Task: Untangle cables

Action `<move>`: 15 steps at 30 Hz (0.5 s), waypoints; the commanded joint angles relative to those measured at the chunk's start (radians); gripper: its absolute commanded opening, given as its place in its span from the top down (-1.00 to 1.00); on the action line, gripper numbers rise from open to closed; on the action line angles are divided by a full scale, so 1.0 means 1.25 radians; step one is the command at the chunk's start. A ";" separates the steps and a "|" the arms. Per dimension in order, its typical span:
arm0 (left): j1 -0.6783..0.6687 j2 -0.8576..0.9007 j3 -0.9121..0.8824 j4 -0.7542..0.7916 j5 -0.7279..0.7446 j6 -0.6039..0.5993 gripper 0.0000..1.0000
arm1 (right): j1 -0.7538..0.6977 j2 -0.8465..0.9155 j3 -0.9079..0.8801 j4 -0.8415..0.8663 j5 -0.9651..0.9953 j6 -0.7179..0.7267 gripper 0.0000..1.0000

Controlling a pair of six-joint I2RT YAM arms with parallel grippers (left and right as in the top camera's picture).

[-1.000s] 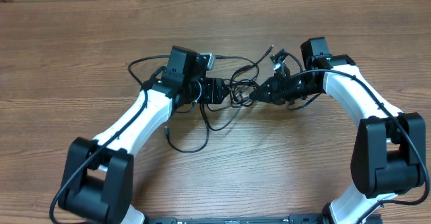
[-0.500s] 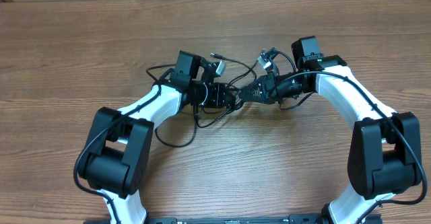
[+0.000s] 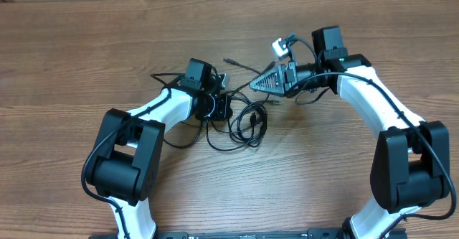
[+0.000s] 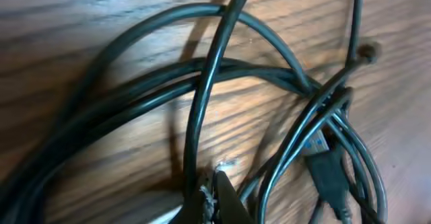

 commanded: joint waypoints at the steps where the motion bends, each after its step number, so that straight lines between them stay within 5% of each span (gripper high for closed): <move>1: 0.016 0.007 -0.002 -0.010 -0.064 -0.003 0.92 | -0.002 -0.026 0.045 0.006 -0.048 0.019 0.92; 11: 0.037 -0.130 0.101 -0.206 -0.070 0.026 0.92 | -0.002 -0.026 0.048 -0.208 0.545 0.090 0.92; 15: 0.000 -0.166 0.110 -0.246 -0.076 0.027 0.51 | -0.001 -0.026 0.042 -0.290 0.791 0.186 0.92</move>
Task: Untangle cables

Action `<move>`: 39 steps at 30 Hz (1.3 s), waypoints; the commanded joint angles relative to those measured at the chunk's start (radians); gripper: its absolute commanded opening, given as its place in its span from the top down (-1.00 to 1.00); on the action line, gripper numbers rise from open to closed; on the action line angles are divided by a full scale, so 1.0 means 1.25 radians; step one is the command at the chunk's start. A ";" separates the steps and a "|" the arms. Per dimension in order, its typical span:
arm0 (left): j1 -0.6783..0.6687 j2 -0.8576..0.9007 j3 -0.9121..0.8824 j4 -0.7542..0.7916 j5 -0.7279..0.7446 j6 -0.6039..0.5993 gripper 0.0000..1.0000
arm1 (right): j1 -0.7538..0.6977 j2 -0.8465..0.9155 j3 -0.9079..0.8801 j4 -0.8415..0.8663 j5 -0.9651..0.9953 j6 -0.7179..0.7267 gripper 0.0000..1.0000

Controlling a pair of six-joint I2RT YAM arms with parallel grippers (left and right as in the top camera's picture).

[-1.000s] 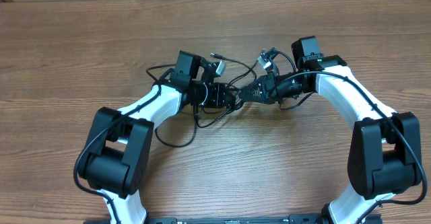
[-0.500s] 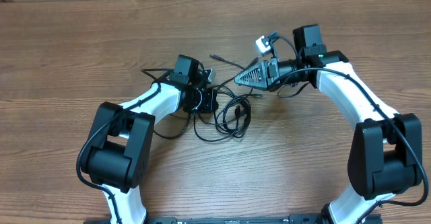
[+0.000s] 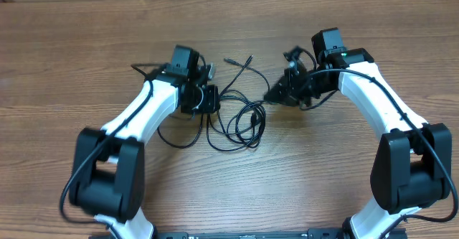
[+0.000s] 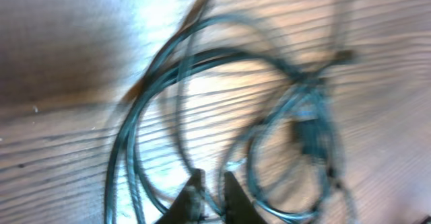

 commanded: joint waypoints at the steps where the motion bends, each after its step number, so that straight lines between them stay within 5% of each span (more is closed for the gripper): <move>1: -0.042 -0.035 0.020 -0.027 -0.015 0.013 0.31 | -0.001 -0.022 0.001 -0.024 0.299 0.094 0.92; 5: -0.105 -0.009 0.019 -0.068 -0.016 0.014 0.17 | -0.001 -0.022 -0.030 -0.032 0.357 0.116 0.75; 19: -0.247 0.103 0.019 0.021 -0.172 -0.119 0.21 | 0.008 -0.022 -0.049 -0.038 0.356 0.116 0.76; 23: -0.259 0.134 0.019 0.044 -0.172 -0.130 0.35 | 0.020 -0.022 -0.049 -0.038 0.356 0.116 0.76; 25: -0.262 0.139 0.019 0.040 -0.175 -0.127 0.92 | 0.026 -0.022 -0.049 -0.038 0.356 0.116 0.76; 39: -0.127 -0.049 0.051 -0.079 -0.174 0.018 0.92 | 0.110 -0.022 -0.107 0.082 0.265 0.275 0.57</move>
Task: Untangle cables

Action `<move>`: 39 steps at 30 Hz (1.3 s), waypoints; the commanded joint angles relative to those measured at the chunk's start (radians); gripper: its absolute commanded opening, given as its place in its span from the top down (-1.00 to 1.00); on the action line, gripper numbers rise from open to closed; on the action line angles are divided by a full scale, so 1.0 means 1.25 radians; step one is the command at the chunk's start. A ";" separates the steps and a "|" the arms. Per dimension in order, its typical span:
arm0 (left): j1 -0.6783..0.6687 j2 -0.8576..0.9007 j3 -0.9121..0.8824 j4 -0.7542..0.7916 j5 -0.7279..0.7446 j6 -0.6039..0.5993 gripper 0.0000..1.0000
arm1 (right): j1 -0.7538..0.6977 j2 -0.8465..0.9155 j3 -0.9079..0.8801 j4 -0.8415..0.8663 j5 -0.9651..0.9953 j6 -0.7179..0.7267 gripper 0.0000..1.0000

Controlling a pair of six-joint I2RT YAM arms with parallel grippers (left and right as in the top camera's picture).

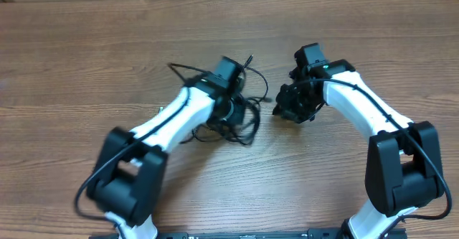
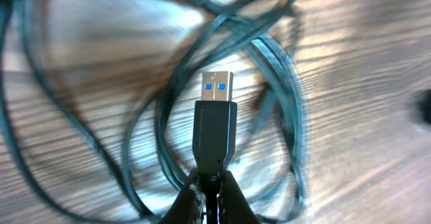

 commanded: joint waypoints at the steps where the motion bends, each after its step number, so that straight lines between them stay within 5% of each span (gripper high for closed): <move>1: 0.045 -0.084 0.022 -0.032 -0.019 0.074 0.92 | 0.030 -0.021 -0.025 0.036 -0.038 0.077 0.58; 11: 0.220 -0.096 0.020 -0.173 -0.183 0.062 0.92 | 0.102 -0.021 -0.062 0.157 -0.040 0.181 0.78; 20: 0.354 -0.035 0.019 -0.164 -0.345 -0.005 0.92 | 0.118 -0.021 -0.063 0.184 -0.015 0.243 0.87; 30: 0.455 0.037 0.025 -0.122 -0.197 0.023 0.91 | 0.119 -0.021 -0.063 0.212 -0.003 0.243 0.92; 32: 0.469 0.035 0.052 -0.136 -0.164 0.031 0.62 | 0.121 -0.021 -0.063 0.213 0.005 0.244 0.92; 39: 0.486 0.034 0.217 -0.278 -0.070 0.035 0.07 | 0.127 -0.021 -0.063 0.230 0.006 0.244 0.92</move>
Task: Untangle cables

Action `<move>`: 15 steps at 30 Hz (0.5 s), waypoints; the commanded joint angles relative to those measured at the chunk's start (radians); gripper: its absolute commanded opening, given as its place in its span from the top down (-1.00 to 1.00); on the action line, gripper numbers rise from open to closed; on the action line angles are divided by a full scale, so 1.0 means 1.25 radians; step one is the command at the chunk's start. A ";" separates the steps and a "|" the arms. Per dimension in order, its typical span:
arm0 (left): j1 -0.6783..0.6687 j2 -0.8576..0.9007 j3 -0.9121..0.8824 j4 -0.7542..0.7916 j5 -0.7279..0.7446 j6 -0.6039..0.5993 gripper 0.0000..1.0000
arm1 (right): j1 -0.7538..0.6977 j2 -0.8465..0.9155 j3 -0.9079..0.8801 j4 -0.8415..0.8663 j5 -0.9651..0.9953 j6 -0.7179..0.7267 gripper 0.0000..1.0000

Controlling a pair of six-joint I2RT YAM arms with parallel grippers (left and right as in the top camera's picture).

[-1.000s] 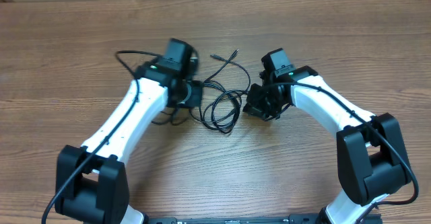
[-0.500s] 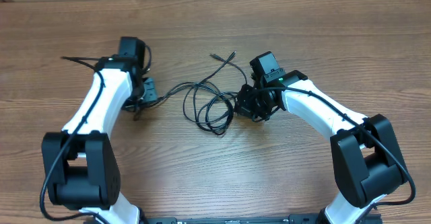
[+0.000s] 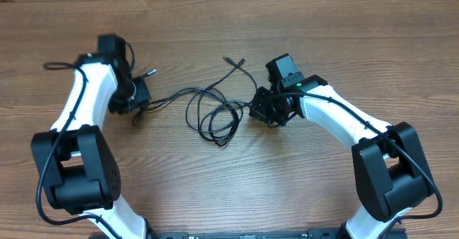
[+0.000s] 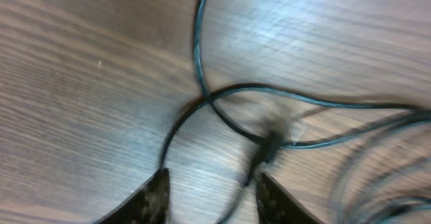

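A loose tangle of thin black cables point(image 3: 212, 117) lies at the table's middle, and one strand point(image 3: 168, 97) runs left from it toward my left gripper point(image 3: 136, 99). That gripper is open and holds nothing. In the left wrist view it point(image 4: 212, 200) hovers low over two crossing strands point(image 4: 209, 99) and a small dark plug point(image 4: 269, 146), which lies just beyond the right fingertip point(image 4: 273, 197). My right gripper point(image 3: 261, 110) sits at the right edge of the loops. Its jaws are hidden from above. Two free cable ends point(image 3: 234, 61) point to the back.
The wooden table point(image 3: 301, 189) carries only the cables. Another cable end point(image 3: 151, 72) lies just behind the left gripper, and the left arm's own cable point(image 3: 61, 65) loops at the far left. Both arm bases stand at the front edge.
My left gripper was shut on a USB plug over the bunched cables at the middle. It is now open at the far left without the plug. The bundle is spread into looser loops.
At first my left gripper was low over a tight tangle at the middle, with the right gripper behind it. Then the left gripper held a USB plug above the bunched cables. Now one strand lies stretched leftward, the plug is released, and the right gripper is beside the loops.
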 commanded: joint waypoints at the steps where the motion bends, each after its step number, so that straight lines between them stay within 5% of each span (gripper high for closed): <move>1: 0.003 0.001 0.086 -0.042 0.089 0.008 0.02 | 0.007 -0.021 -0.005 0.011 0.014 0.003 0.92; 8: -0.029 0.001 0.121 -0.122 0.210 0.038 -0.25 | 0.007 -0.021 -0.005 0.014 0.020 0.003 0.46; 15: -0.114 0.001 0.088 -0.147 0.204 0.056 -0.25 | -0.032 -0.021 -0.005 0.000 0.019 0.000 0.32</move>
